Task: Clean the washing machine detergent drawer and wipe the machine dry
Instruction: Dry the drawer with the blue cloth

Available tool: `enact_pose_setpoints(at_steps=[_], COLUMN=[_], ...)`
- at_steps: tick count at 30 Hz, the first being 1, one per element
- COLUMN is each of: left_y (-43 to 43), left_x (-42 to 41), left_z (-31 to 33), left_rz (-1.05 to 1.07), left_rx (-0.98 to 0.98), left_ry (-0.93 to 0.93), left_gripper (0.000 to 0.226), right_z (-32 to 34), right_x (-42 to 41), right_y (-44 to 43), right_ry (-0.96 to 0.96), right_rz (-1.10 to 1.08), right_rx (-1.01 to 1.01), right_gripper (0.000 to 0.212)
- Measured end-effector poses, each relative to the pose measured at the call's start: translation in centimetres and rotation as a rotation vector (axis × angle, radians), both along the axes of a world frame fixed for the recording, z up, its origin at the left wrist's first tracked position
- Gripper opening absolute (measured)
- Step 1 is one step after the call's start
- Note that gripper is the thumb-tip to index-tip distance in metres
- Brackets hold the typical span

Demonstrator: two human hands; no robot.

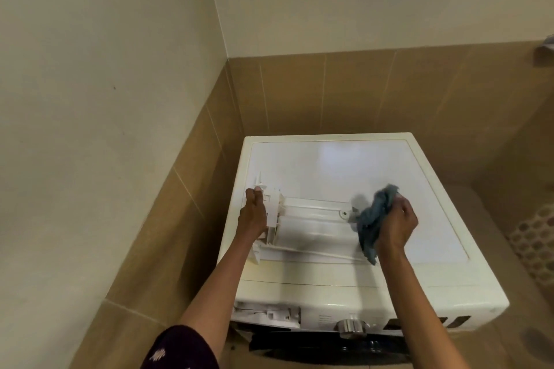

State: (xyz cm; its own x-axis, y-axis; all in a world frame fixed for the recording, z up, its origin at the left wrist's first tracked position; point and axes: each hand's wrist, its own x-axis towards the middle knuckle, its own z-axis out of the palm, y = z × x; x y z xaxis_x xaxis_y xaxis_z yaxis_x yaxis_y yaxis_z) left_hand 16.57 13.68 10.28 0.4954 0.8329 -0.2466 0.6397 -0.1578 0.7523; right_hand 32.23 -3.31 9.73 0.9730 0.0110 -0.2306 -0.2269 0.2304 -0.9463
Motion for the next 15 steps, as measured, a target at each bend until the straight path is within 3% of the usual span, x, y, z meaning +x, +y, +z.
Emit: enact_pose_setpoints(at_steps=[2,9,12,15], left_y=[0.3,0.7,0.9,1.2], left_x=[-0.1,-0.2,0.0,0.1], left_z=[-0.3,-0.8,-1.0,-1.1], left_rz=[0.069,0.117,0.166,0.208], left_rx=[-0.135,-0.285,-0.377,-0.449], left_ry=[-0.113,-0.234,-0.242,-0.24], left_gripper=[0.056,0.055,0.058,0.066], right_z=[1.3,-0.7,-2.2,-2.7], right_x=[-0.8,-6.5,-8.2,-9.3], right_y=[2.5,10.8,10.7,8.6], right_ry=[-0.183,-0.634,-0.82,-0.952], right_rz=[0.204,0.995,1.055,1.098], right_rx=[-0.012,-0.531,-0.665,-0.676], right_gripper=[0.02,0.029,0.033,0.031])
